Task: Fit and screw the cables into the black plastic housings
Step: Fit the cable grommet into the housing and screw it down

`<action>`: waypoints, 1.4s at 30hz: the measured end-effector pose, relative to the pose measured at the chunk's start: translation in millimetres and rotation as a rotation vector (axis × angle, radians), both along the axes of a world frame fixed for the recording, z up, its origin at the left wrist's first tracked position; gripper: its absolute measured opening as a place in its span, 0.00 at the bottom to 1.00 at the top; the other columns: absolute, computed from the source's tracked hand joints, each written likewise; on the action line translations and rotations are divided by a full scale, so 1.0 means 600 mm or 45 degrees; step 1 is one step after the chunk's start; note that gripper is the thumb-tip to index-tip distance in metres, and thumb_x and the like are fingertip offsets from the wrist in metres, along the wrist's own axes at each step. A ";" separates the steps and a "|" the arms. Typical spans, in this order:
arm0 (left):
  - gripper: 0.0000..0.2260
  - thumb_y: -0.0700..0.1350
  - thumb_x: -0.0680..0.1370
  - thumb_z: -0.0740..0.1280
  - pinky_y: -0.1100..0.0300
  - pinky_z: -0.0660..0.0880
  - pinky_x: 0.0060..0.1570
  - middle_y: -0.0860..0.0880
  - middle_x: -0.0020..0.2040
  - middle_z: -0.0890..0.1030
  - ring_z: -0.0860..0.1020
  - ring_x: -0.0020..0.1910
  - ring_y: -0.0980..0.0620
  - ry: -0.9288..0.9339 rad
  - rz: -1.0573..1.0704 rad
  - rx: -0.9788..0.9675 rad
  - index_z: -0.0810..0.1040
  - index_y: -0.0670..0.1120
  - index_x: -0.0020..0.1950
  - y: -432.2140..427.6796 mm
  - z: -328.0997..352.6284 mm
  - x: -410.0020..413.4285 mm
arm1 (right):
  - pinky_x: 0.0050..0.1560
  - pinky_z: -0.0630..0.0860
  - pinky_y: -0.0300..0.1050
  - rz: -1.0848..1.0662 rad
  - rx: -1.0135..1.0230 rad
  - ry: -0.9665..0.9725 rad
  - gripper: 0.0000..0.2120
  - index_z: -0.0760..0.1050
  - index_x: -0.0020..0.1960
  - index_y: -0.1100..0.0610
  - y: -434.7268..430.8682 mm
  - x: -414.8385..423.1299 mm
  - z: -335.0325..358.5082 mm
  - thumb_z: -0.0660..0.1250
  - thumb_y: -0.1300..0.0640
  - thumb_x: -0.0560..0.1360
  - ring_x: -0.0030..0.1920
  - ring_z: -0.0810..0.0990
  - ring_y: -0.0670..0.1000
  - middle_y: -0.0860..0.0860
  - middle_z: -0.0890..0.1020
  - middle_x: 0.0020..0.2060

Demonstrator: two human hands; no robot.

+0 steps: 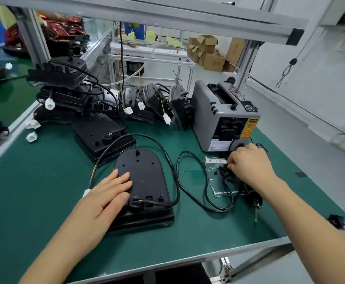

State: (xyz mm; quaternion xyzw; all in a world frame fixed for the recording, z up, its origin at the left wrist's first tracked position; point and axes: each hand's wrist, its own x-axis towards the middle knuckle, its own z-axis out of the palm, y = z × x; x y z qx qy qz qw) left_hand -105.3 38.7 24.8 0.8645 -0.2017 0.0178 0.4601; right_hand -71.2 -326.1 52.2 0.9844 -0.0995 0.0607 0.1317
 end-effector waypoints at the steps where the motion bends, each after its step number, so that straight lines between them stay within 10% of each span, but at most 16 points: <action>1: 0.18 0.58 0.74 0.57 0.45 0.54 0.74 0.71 0.65 0.69 0.56 0.70 0.72 -0.006 -0.003 -0.001 0.73 0.63 0.62 0.000 -0.001 0.000 | 0.52 0.69 0.48 -0.019 -0.006 0.017 0.12 0.81 0.53 0.47 0.001 0.004 -0.002 0.61 0.48 0.77 0.55 0.71 0.54 0.47 0.81 0.51; 6: 0.16 0.59 0.73 0.57 0.63 0.55 0.70 0.70 0.65 0.69 0.57 0.70 0.72 -0.024 -0.023 -0.025 0.72 0.65 0.61 -0.001 -0.004 0.001 | 0.50 0.65 0.49 -0.130 -0.071 0.037 0.12 0.82 0.48 0.51 0.009 0.014 -0.007 0.60 0.51 0.74 0.53 0.71 0.54 0.48 0.80 0.46; 23: 0.17 0.58 0.73 0.58 0.57 0.54 0.72 0.71 0.65 0.69 0.56 0.70 0.72 -0.013 -0.058 -0.011 0.73 0.64 0.61 0.004 -0.003 0.006 | 0.52 0.72 0.48 -0.002 0.205 -0.087 0.09 0.79 0.53 0.51 0.002 0.020 -0.012 0.62 0.55 0.76 0.54 0.72 0.54 0.49 0.82 0.51; 33: 0.08 0.44 0.76 0.66 0.61 0.70 0.54 0.58 0.50 0.79 0.76 0.52 0.55 -0.435 0.051 0.099 0.82 0.50 0.53 -0.059 0.057 0.011 | 0.30 0.72 0.34 0.094 1.998 0.081 0.07 0.75 0.43 0.57 0.175 -0.051 0.047 0.70 0.67 0.71 0.30 0.79 0.44 0.51 0.83 0.32; 42: 0.06 0.39 0.73 0.71 0.74 0.66 0.43 0.57 0.41 0.80 0.75 0.43 0.63 -0.277 0.053 -0.094 0.84 0.50 0.46 -0.085 0.067 0.023 | 0.31 0.74 0.33 0.065 2.509 0.284 0.04 0.79 0.45 0.58 0.246 -0.072 0.046 0.69 0.65 0.72 0.31 0.80 0.45 0.54 0.84 0.36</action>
